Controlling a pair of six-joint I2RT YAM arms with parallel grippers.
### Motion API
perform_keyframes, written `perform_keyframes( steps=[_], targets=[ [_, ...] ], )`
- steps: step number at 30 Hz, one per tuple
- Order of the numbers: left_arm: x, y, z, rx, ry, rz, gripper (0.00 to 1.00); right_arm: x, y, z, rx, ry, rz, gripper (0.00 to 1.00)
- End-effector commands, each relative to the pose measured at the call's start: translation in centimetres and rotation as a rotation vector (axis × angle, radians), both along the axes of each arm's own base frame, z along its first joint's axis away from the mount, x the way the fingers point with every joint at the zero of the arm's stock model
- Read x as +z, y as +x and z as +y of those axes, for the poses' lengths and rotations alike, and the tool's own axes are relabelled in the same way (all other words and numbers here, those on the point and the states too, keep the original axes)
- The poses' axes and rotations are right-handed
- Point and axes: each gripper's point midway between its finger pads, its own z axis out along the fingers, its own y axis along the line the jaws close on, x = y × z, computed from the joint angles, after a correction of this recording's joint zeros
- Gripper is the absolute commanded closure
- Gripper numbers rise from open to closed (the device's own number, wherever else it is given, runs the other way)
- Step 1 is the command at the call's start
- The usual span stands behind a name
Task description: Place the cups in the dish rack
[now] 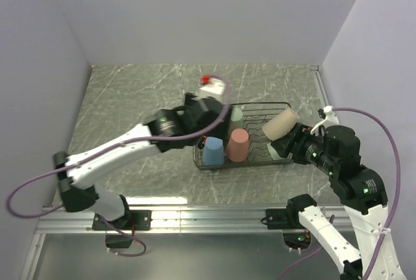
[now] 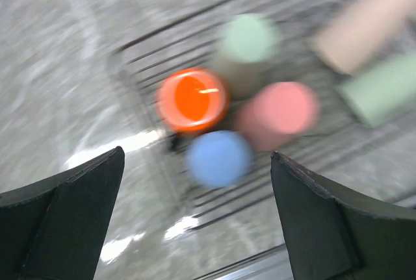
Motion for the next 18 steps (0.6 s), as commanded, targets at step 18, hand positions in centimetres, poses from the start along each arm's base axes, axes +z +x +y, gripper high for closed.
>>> perform_keyframes(
  steps=[18],
  targets=[
    [-1.4,3.7,18.3,0.424,-0.095,-0.045,0.01,2.1,-1.5,1.0,0.054,0.120,-0.165,0.20]
  ],
)
